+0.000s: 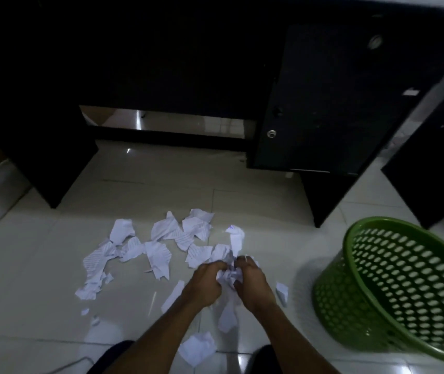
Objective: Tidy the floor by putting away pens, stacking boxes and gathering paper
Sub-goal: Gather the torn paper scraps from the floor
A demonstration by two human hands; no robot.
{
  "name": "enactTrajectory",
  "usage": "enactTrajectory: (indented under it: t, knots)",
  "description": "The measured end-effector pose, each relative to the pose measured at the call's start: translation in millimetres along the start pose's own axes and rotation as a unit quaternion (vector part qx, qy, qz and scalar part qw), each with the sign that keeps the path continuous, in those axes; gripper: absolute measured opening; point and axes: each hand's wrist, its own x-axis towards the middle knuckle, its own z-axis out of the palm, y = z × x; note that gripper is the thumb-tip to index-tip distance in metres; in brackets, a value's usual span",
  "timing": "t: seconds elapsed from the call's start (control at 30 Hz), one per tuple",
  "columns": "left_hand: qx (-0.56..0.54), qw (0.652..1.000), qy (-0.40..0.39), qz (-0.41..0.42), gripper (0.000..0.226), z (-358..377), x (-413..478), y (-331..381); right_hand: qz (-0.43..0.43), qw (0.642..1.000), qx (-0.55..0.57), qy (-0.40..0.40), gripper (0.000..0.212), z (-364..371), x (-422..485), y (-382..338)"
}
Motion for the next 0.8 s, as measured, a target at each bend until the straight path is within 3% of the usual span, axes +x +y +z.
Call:
enactTrajectory:
  t: [0.3,0.57,0.8]
  knots:
    - [0.06,0.994,-0.017,0.095,0.035,17,11,80,0.022,0.997,-0.041,0.066,0.035,-84,-33,9]
    - [0.09,0.979,-0.035,0.18,0.056,33,17,157,0.034,0.982,-0.075,0.17,0.036,-150,-71,22]
    - [0.097,0.956,-0.066,0.267,0.044,75,28,249,0.053,0.969,-0.068,0.232,0.036,-231,-102,62]
